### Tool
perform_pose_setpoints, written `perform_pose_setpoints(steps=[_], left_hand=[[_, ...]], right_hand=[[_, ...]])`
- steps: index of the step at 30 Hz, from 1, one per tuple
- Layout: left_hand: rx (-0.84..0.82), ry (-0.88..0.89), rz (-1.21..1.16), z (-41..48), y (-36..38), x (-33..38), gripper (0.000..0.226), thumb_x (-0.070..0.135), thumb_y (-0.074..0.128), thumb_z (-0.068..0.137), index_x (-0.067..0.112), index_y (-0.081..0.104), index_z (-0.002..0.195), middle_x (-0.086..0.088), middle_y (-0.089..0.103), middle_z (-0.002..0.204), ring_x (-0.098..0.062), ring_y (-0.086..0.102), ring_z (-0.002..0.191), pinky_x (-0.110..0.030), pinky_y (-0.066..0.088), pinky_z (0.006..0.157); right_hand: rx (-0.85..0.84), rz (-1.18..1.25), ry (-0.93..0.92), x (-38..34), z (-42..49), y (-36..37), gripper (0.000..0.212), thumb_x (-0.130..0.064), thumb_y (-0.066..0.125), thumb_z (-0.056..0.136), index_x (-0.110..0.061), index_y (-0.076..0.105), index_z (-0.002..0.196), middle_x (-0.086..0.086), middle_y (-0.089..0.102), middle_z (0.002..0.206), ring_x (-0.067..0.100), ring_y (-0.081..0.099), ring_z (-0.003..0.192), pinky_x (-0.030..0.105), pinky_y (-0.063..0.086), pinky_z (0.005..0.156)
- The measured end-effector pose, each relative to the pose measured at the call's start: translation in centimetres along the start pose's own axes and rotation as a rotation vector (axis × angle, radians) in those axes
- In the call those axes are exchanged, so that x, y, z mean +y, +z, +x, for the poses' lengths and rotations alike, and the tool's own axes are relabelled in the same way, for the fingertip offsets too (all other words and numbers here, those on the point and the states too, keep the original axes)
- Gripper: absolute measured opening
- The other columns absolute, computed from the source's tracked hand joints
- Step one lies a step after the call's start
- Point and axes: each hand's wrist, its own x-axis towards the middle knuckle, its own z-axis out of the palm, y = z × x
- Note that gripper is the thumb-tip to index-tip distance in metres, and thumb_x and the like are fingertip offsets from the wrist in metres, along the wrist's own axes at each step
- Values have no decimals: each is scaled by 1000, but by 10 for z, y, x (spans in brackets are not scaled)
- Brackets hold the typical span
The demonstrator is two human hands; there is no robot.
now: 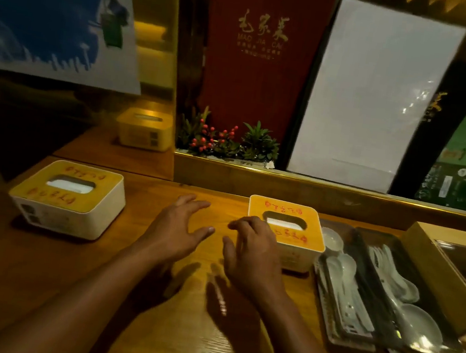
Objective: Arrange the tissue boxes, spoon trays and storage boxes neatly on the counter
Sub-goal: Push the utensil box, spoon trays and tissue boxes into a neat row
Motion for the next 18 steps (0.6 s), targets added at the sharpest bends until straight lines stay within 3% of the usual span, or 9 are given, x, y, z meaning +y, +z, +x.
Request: perform_pose_setpoints(steps=[4, 8, 11, 14, 18], left_hand=[[115, -26, 69, -12, -62, -46, 47, 38, 73, 87, 33, 60, 133, 3, 47, 149, -20, 46, 134, -29, 37, 95], [243, -76, 80, -22, -115, -99, 41, 36, 76, 84, 31, 66, 124, 2, 57, 138, -24, 57, 122, -42, 50, 94], [316, -97, 97, -27, -144, -134, 35, 26, 78, 83, 25, 71, 117, -1, 62, 132, -25, 57, 122, -41, 48, 96], [346, -101, 81, -32, -162, -161, 37, 16, 79, 82, 17, 70, 118, -7, 60, 133, -27, 56, 122, -34, 43, 94], [352, -226, 57, -31, -175, -191, 53, 22, 79, 83, 14, 62, 132, -14, 48, 144, -32, 52, 126, -31, 39, 94]], right_hand=[[-168, 34, -44, -54, 12, 46, 38, -44, 57, 94, -27, 58, 128, -3, 57, 127, 17, 48, 118, 34, 44, 96], [-242, 68, -76, -111, 27, 98, 49, -44, 60, 91, -26, 50, 136, 3, 58, 127, 24, 51, 117, 42, 48, 93], [-269, 61, -99, -153, 37, 131, 63, -43, 64, 89, -26, 39, 145, 9, 51, 133, 29, 46, 121, 44, 46, 96], [-294, 45, -110, -184, 44, 157, 71, -47, 65, 88, -31, 30, 149, 15, 43, 140, 33, 42, 125, 47, 46, 97], [-254, 0, -83, -199, 47, 173, 64, -53, 66, 85, -32, 39, 139, 13, 44, 134, 31, 45, 118, 44, 49, 90]])
